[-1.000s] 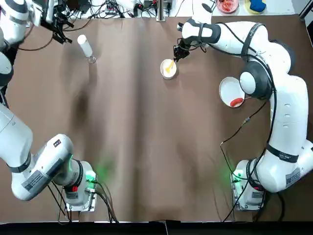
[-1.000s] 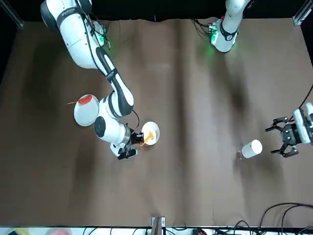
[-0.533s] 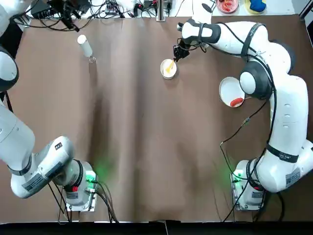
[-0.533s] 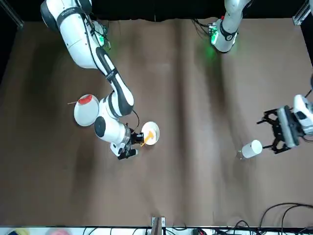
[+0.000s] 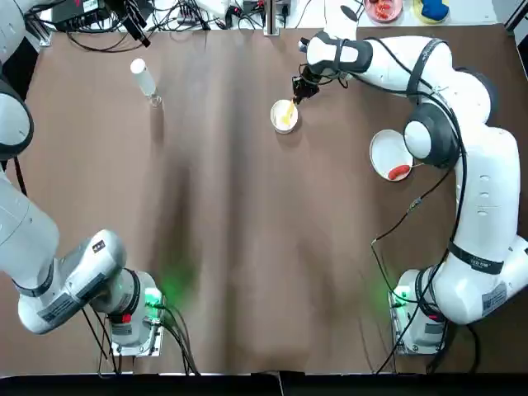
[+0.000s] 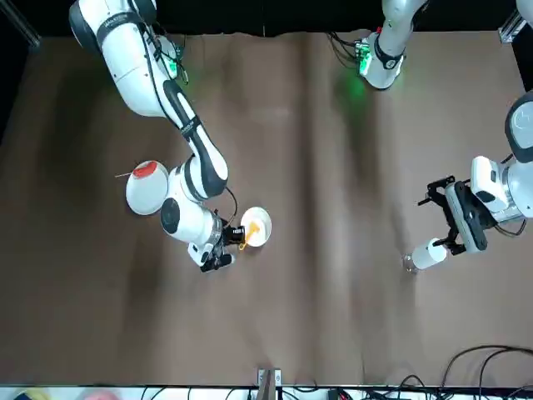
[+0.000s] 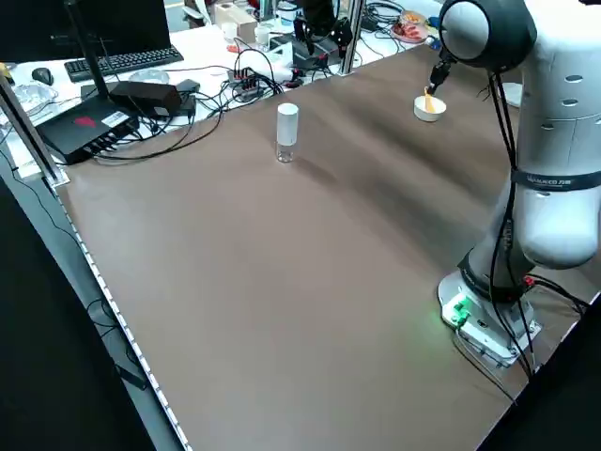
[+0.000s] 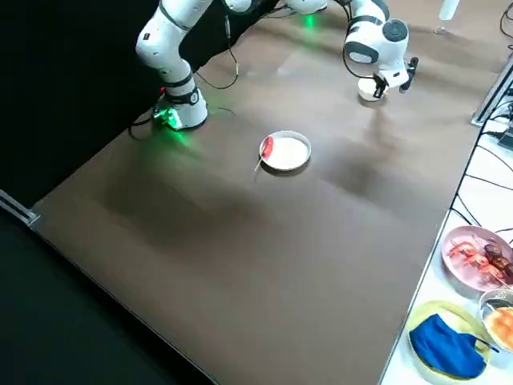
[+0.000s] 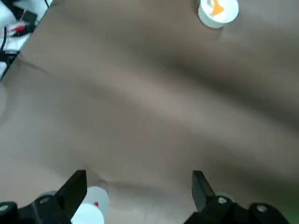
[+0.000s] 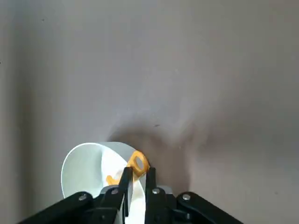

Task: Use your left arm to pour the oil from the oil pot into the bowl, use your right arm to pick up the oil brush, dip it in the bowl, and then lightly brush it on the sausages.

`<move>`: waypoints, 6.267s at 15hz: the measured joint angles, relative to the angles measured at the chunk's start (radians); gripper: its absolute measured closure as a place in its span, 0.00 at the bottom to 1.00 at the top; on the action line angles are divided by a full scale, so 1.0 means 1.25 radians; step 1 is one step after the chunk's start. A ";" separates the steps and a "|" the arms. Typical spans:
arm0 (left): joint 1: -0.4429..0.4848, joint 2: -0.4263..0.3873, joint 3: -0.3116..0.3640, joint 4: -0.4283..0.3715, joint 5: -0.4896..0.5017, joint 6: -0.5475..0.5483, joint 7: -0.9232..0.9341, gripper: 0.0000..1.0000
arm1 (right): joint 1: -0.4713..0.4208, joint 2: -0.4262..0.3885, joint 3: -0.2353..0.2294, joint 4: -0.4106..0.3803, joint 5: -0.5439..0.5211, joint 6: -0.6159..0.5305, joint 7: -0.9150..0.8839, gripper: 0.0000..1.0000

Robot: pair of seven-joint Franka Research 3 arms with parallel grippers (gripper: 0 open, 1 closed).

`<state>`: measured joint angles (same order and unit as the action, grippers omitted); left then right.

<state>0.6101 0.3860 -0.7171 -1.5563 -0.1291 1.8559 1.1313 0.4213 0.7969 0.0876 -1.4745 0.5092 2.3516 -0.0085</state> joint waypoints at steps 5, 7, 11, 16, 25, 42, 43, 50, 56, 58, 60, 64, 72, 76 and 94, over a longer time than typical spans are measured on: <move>0.003 -0.027 -0.019 0.000 0.086 -0.066 -0.268 0.00 | 0.000 0.000 0.000 0.002 0.001 0.000 0.001 0.87; 0.003 -0.034 -0.019 0.000 0.106 -0.085 -0.360 0.00 | 0.000 0.000 0.000 0.003 0.008 0.000 0.001 0.89; -0.003 -0.037 -0.025 -0.001 0.148 -0.123 -0.543 0.00 | 0.000 0.000 0.000 0.006 0.017 0.000 0.001 0.95; -0.034 -0.038 -0.035 -0.001 0.193 -0.162 -0.758 0.00 | 0.000 0.000 0.002 0.011 0.020 0.000 0.014 0.96; -0.038 -0.039 -0.039 0.012 0.258 -0.320 -0.827 0.00 | -0.003 -0.044 0.008 0.033 0.064 -0.005 0.095 0.96; -0.318 -0.112 0.301 0.057 0.182 -0.244 -1.115 0.00 | -0.533 -0.238 -0.011 -0.129 0.004 -0.494 -0.259 0.96; -0.400 -0.139 0.400 0.057 0.123 -0.244 -1.115 0.00 | -0.554 -0.241 -0.011 -0.154 -0.007 -0.494 -0.311 0.96; -0.583 -0.285 0.617 -0.055 0.037 -0.244 -1.055 0.00 | -0.567 -0.302 0.001 -0.377 -0.035 -0.362 -0.442 0.96; -0.589 -0.298 0.613 -0.091 0.047 -0.221 -0.986 0.00 | -0.561 -0.329 0.005 -0.466 -0.035 -0.266 -0.459 0.96; -0.591 -0.298 0.613 -0.091 0.076 -0.220 -0.954 0.00 | -0.561 -0.330 0.005 -0.468 -0.036 -0.263 -0.474 0.96; -0.594 -0.298 0.611 -0.091 0.083 -0.216 -0.954 0.00 | -0.562 -0.330 0.004 -0.476 -0.036 -0.251 -0.498 0.96; -0.596 -0.288 0.610 -0.068 0.083 -0.209 -0.954 0.00 | -0.563 -0.330 0.003 -0.499 -0.036 -0.222 -0.524 0.96; -0.596 -0.253 0.610 -0.043 0.058 -0.209 -0.993 0.00 | -0.598 -0.330 -0.005 -0.502 -0.036 -0.205 -0.627 0.96; -0.596 -0.253 0.609 -0.042 0.056 -0.209 -0.998 0.00 | -0.636 -0.331 -0.007 -0.488 -0.046 -0.176 -0.719 0.96; -0.598 -0.249 0.603 -0.042 0.055 -0.210 -0.998 0.00 | -0.512 -0.336 0.006 -0.518 -0.084 -0.240 -0.667 0.96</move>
<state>-0.1374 0.0752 0.0367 -1.6085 -0.0608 1.5934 -0.1167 -0.2187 0.3773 0.0951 -2.1214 0.4042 2.0510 -0.8425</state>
